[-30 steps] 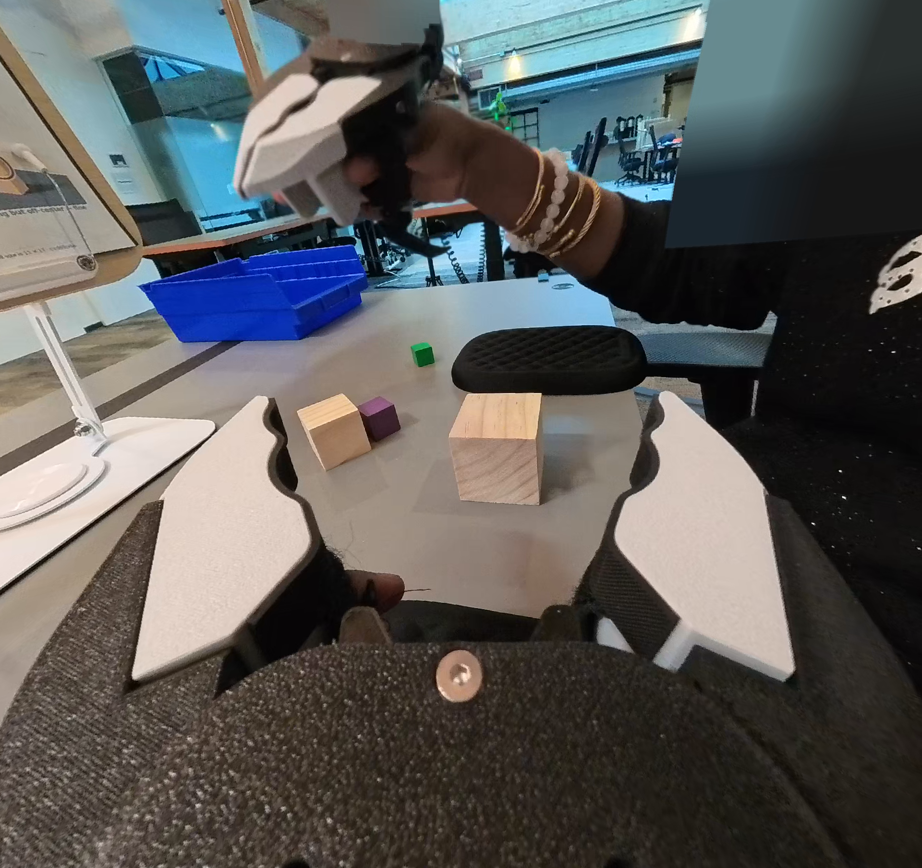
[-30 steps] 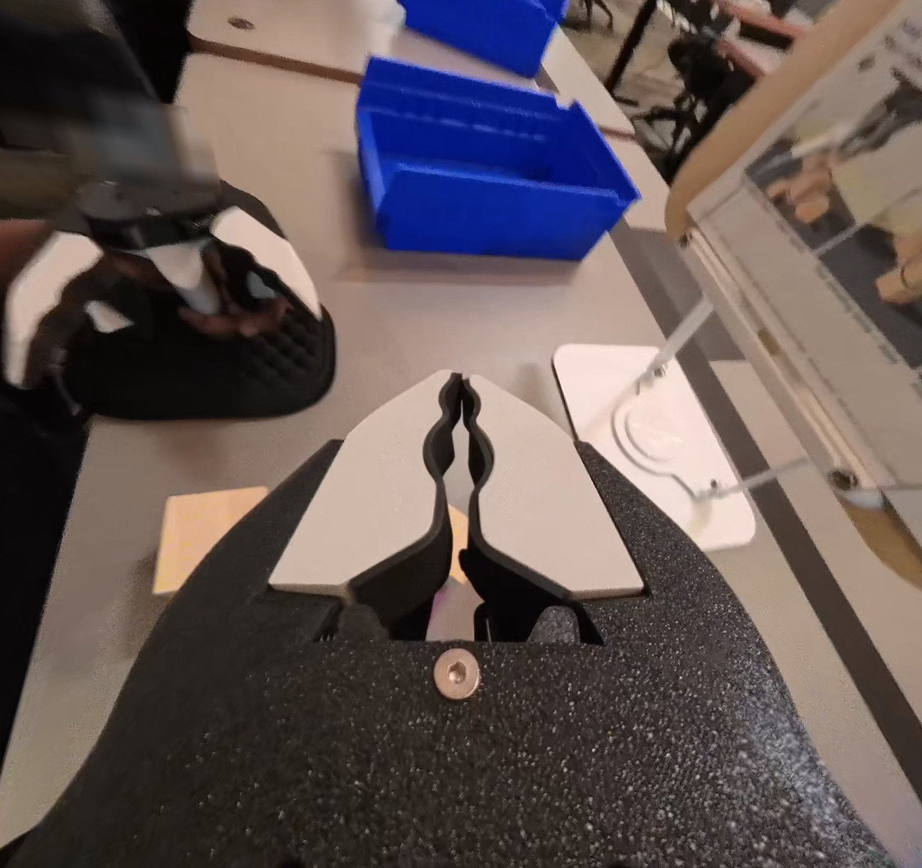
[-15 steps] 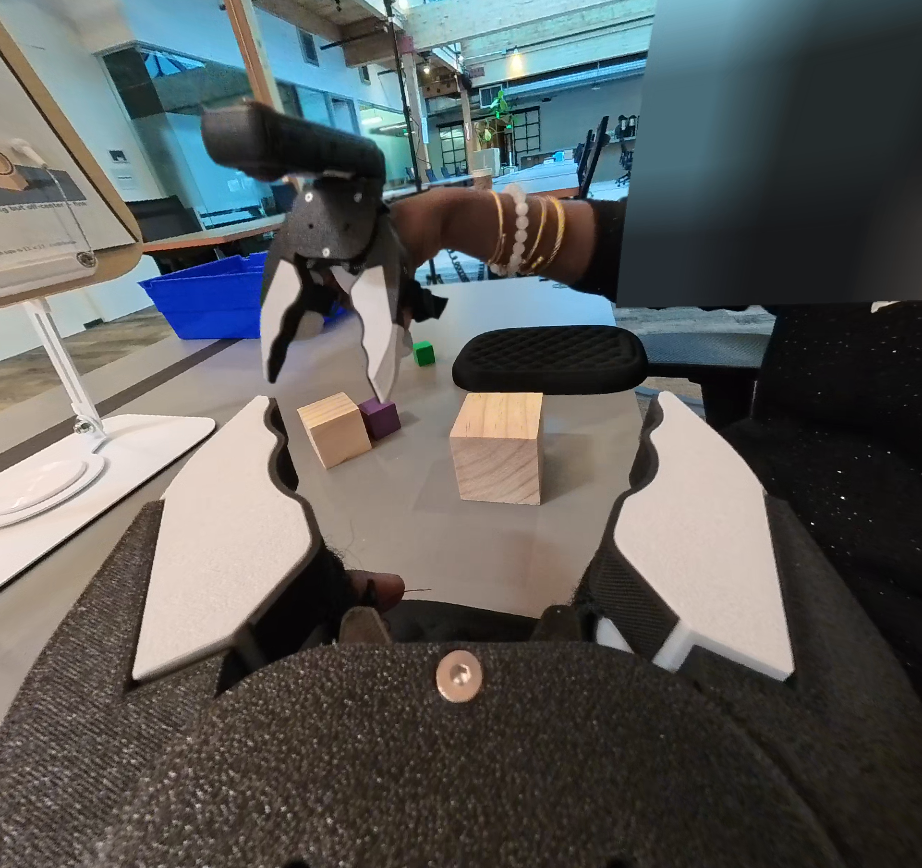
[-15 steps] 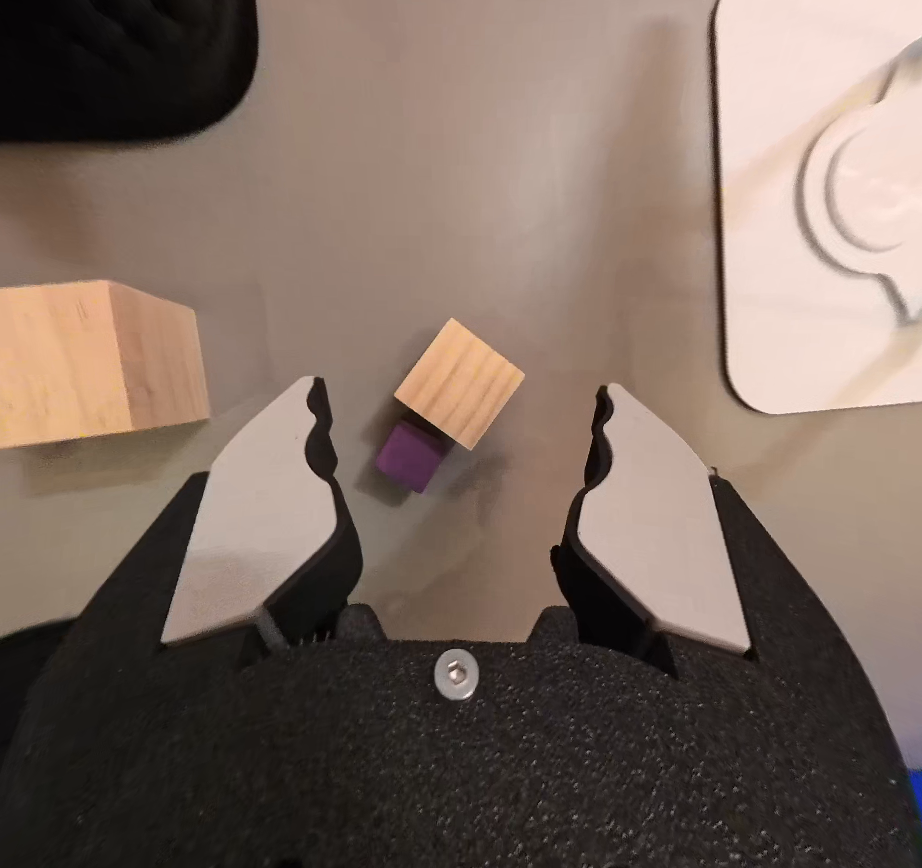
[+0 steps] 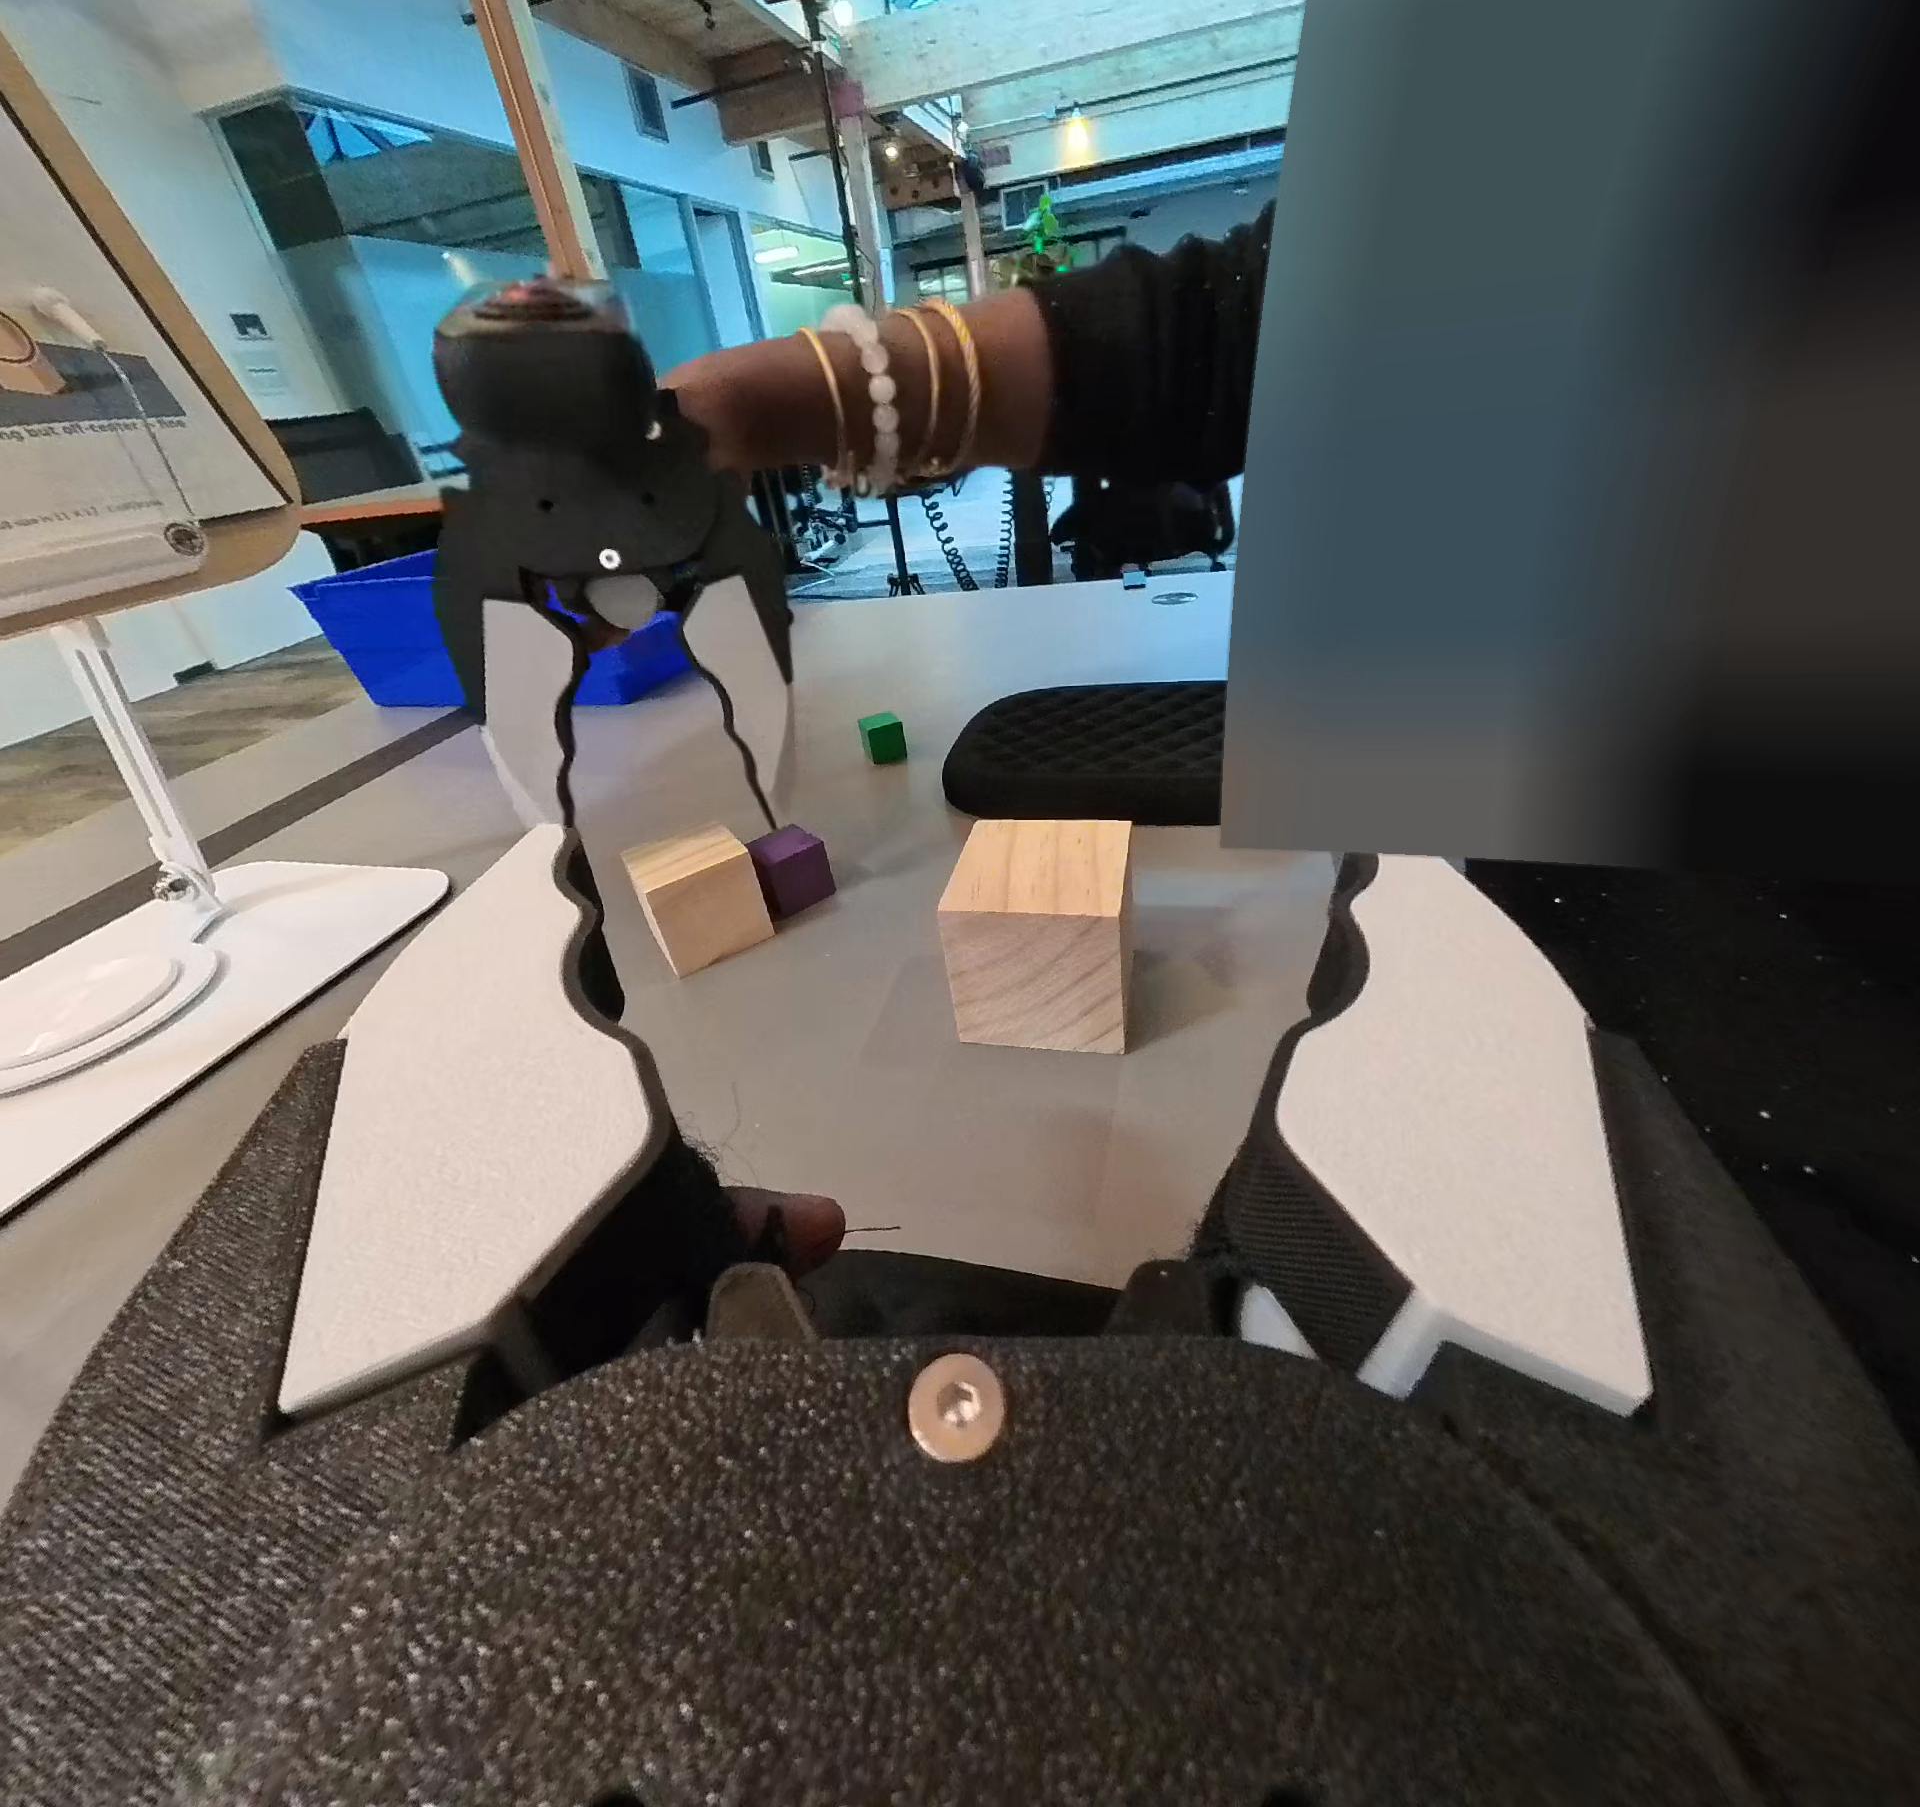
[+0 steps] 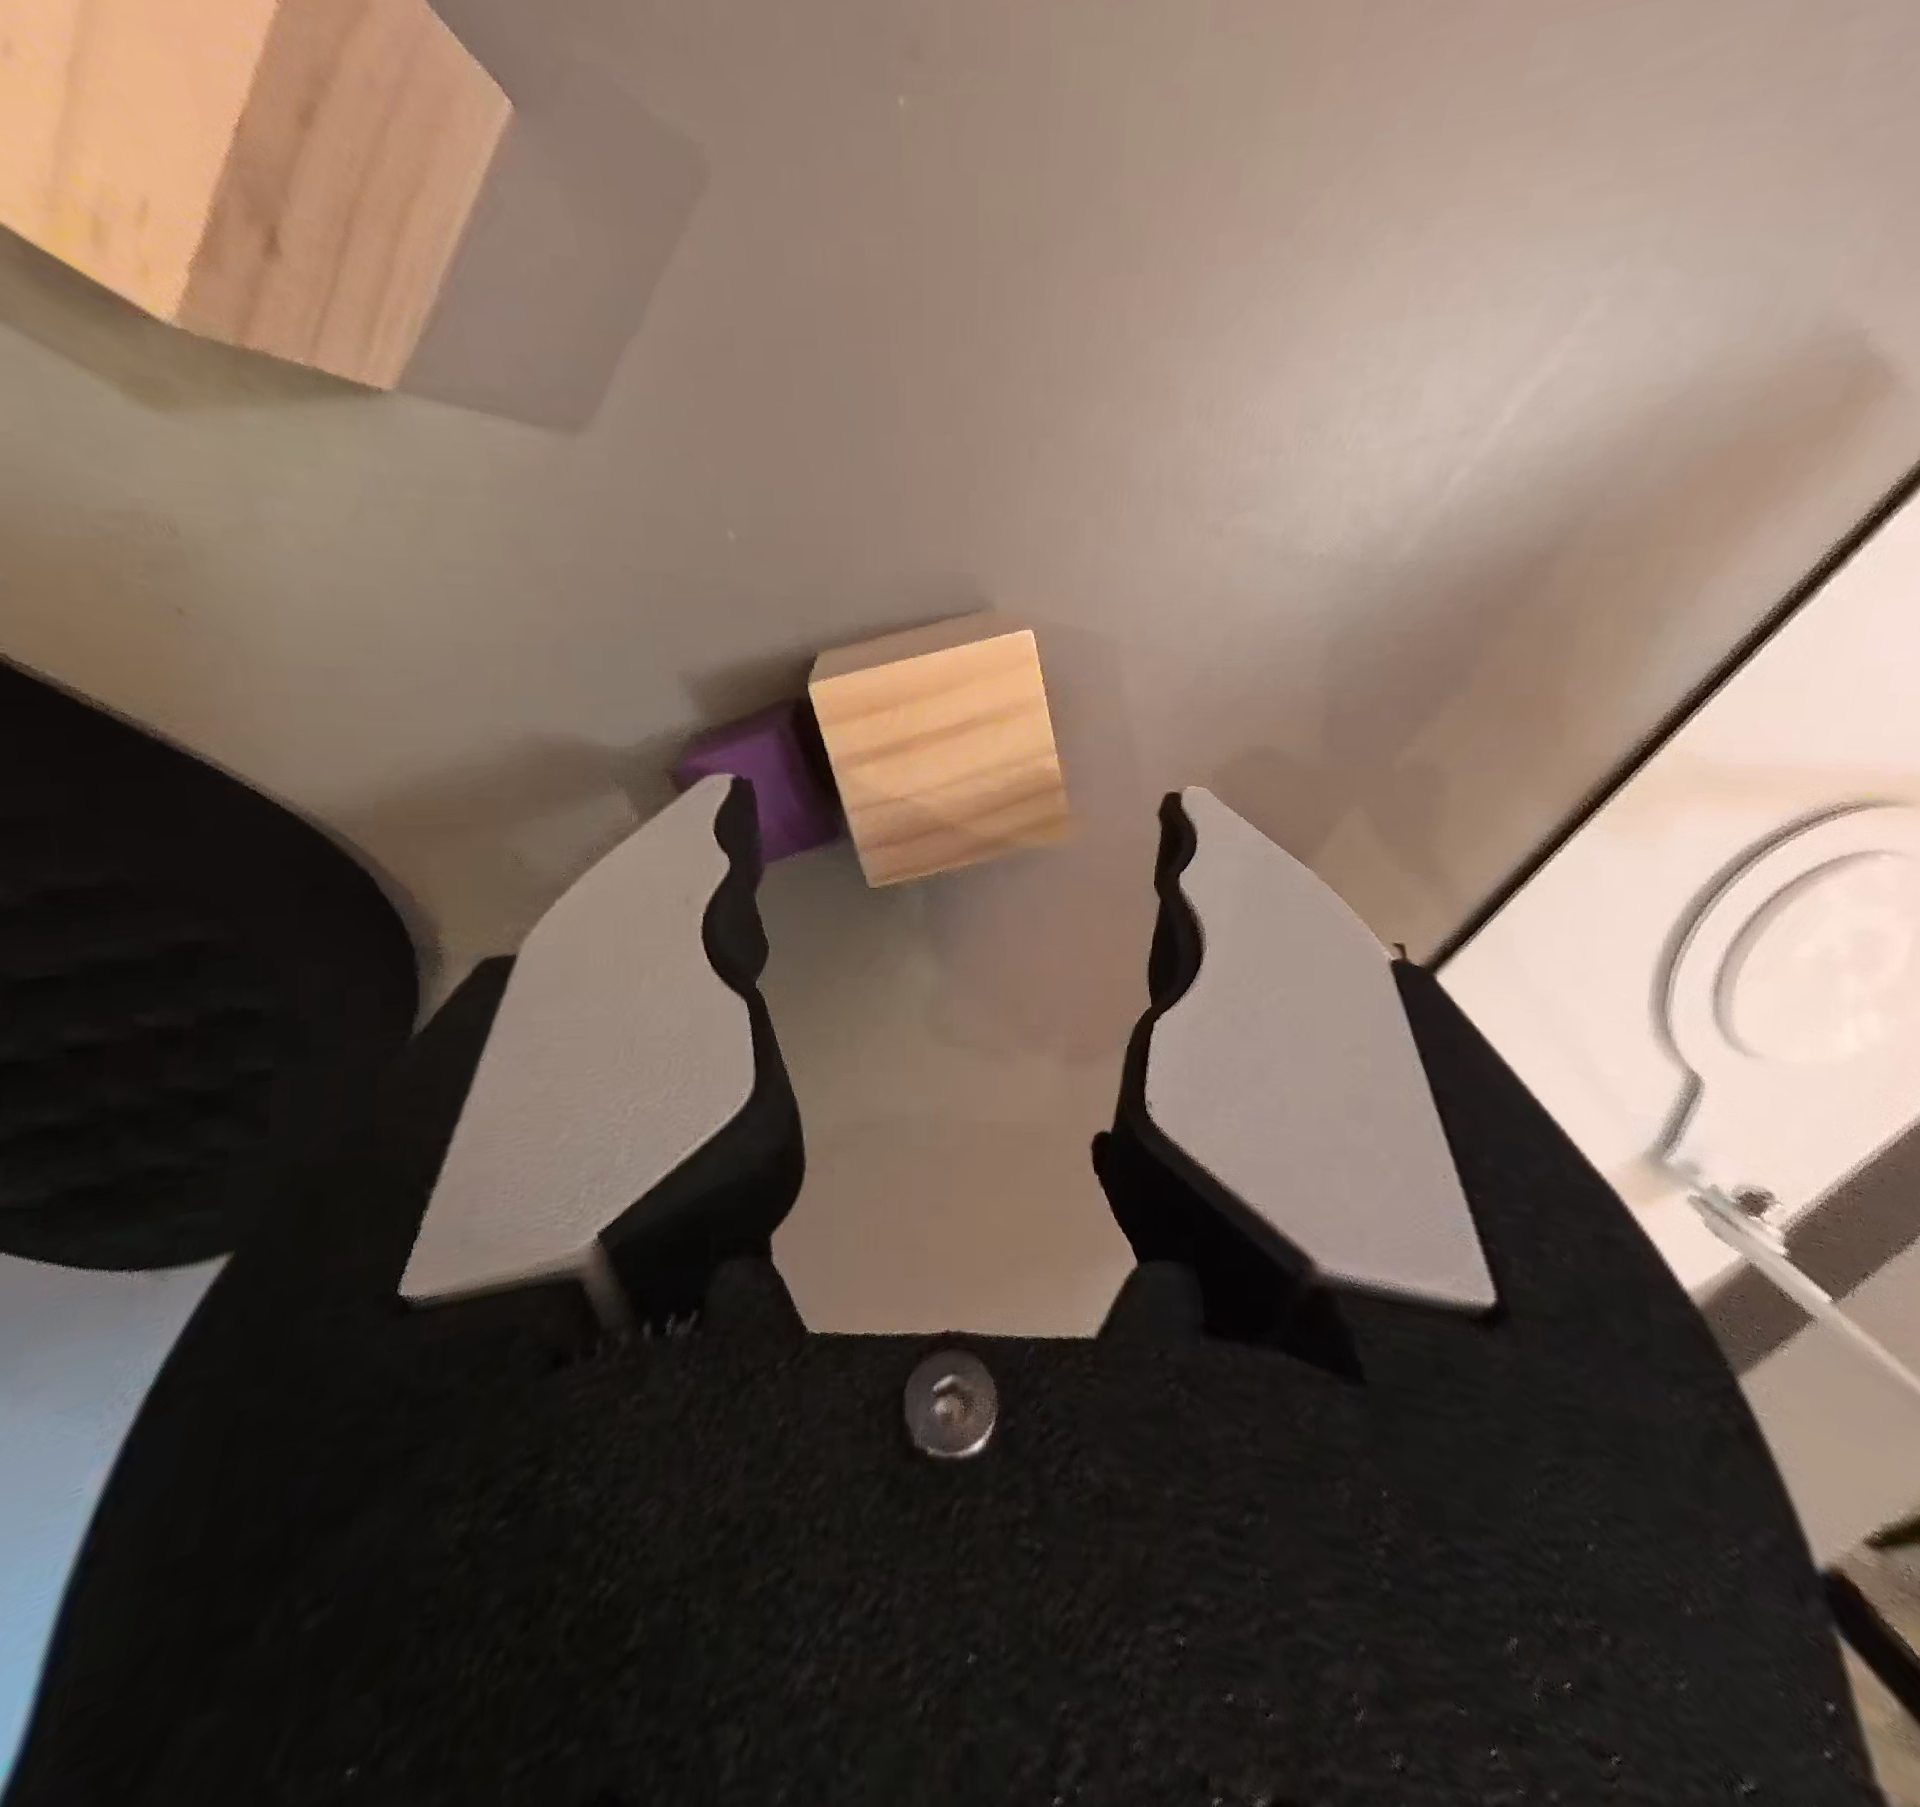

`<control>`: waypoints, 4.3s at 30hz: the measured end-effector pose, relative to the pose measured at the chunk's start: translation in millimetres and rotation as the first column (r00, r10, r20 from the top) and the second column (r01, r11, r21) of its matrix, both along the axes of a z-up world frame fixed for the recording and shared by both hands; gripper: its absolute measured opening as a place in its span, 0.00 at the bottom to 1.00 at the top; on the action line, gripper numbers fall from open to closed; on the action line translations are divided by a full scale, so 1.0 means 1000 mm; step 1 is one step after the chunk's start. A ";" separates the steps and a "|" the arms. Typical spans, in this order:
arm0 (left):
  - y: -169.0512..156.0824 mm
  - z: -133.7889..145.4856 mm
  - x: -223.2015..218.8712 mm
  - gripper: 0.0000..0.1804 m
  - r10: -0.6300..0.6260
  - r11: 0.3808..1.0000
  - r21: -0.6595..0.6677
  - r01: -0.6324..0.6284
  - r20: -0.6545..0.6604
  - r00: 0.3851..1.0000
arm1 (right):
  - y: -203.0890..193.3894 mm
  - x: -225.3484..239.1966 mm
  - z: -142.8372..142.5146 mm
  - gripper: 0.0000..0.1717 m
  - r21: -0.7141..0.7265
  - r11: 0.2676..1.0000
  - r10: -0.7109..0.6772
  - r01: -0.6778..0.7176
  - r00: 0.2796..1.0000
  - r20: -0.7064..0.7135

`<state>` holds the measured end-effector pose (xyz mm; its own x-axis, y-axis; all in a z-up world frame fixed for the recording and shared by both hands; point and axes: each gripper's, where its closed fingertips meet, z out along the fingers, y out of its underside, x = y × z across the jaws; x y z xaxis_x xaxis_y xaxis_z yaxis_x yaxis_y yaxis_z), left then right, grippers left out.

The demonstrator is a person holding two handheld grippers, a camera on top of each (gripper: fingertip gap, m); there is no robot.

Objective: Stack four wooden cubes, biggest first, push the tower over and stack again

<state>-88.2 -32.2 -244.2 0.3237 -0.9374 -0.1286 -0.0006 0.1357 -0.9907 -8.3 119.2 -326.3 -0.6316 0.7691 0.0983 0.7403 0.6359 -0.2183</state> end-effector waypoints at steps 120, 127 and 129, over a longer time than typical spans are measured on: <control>0.002 -0.002 0.002 0.67 0.026 1.000 0.007 -0.026 -0.024 0.999 | -0.142 -0.015 0.071 0.15 -0.410 0.767 -0.623 0.494 0.728 -0.287; 0.002 -0.002 0.002 0.67 0.025 1.000 0.006 -0.025 -0.020 0.999 | -0.145 -0.018 0.069 0.15 -0.417 0.773 -0.613 0.479 0.733 -0.296; 0.002 -0.002 0.002 0.67 0.024 1.000 0.007 -0.024 -0.019 1.000 | -0.145 -0.018 0.068 0.15 -0.420 0.770 -0.616 0.480 0.732 -0.293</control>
<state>-86.5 -30.5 -246.0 0.3438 -0.9284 -0.1411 -0.0233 0.1418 -0.9896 -25.9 -25.3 -258.5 -0.0455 0.9975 -0.0538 0.7411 -0.0024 -0.6714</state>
